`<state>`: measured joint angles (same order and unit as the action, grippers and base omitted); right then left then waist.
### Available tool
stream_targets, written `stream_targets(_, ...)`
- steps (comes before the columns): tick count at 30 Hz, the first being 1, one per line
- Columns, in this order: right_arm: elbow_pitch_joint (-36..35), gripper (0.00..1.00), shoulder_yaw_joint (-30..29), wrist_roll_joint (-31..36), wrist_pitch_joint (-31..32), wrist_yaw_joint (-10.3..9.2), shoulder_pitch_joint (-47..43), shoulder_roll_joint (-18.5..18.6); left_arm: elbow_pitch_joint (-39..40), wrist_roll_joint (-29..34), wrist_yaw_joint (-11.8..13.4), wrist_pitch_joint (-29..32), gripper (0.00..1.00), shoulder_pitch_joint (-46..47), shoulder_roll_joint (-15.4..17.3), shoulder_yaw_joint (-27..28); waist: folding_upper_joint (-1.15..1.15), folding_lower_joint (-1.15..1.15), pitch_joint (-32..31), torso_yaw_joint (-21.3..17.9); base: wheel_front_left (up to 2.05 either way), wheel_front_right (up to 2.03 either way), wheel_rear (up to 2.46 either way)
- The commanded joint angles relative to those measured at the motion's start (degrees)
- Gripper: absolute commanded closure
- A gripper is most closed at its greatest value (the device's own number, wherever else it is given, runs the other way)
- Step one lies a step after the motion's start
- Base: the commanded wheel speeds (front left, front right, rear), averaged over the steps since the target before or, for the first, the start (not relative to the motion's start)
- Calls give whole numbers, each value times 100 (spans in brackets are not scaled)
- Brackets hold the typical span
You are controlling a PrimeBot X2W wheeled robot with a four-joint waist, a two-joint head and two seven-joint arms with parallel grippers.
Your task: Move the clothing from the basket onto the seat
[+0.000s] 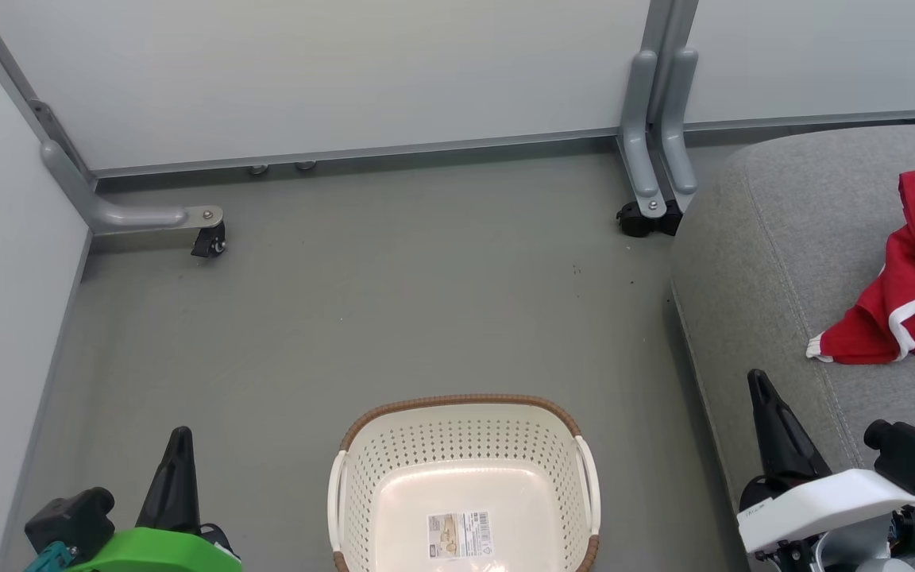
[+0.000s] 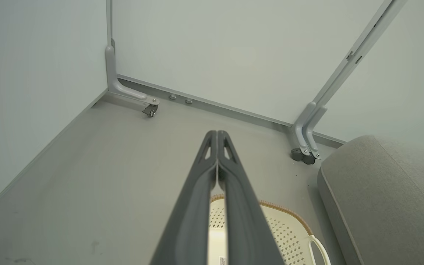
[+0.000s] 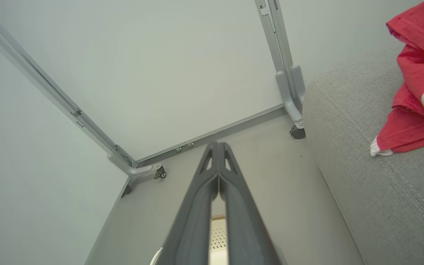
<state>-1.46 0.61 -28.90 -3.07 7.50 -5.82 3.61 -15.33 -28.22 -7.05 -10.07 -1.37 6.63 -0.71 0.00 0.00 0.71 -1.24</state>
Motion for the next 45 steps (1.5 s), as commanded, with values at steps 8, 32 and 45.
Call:
stream_targets(8,133,100,-27,-923,72,0,283,81,97,-862,-14,203,100,259,-20,122,0,0,-4,10,0,0,0)
stream_targets(32,590,100,-119,-2839,253,0,598,137,118,-2708,-29,692,100,449,-136,329,0,0,-16,37,0,0,0)
stream_targets(45,797,100,-180,-3670,357,0,727,143,126,-3524,-37,905,100,529,-189,416,0,0,-22,52,0,0,0)
